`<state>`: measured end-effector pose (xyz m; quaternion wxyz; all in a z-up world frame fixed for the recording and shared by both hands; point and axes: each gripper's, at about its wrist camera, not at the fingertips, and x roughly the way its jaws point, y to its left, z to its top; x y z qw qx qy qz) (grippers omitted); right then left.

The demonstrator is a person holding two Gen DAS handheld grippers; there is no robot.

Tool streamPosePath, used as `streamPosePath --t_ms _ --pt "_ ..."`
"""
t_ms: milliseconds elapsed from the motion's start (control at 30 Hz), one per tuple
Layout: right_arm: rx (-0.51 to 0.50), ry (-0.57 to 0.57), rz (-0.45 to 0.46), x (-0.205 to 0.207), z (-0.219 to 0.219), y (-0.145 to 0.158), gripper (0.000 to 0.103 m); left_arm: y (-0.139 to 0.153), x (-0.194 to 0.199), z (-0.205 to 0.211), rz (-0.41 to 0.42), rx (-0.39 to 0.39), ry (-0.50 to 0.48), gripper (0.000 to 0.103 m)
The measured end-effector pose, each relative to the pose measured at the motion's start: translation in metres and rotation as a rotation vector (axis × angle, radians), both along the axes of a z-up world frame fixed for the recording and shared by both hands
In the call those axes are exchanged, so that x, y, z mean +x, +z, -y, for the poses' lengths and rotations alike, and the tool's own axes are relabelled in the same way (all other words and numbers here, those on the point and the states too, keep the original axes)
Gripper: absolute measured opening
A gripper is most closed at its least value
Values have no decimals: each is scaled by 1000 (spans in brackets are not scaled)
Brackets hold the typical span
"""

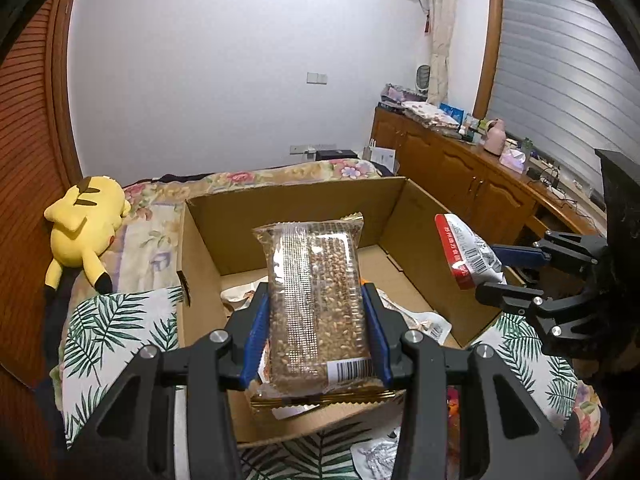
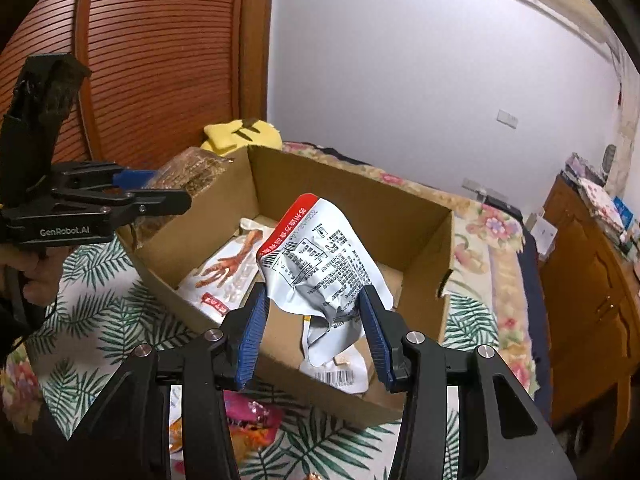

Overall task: Organize snacks
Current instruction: 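Carry both packs into the box and open both tools to release, then lower right tool onto the pink-wrapped snack while left tool approaches white pouch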

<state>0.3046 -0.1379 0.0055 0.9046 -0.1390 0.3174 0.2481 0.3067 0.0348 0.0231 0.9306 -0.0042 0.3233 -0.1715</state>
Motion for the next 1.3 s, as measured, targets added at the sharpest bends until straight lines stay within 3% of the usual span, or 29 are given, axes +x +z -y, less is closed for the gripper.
streamPosePath --t_ms 400,767,867,1300 --pt "14 -24 -50 20 -2 -15 49 -15 9 3 -52 1 19 48" --pt "42 -49 -87 24 -3 -23 55 -4 -6 -2 -21 -2 17 53" --pt "38 -54 -80 22 -5 -21 61 -1 -18 -1 -9 8 14 54" --pt "146 -131 -38 -49 20 1 61 0 -87 -1 11 1 -25 54"
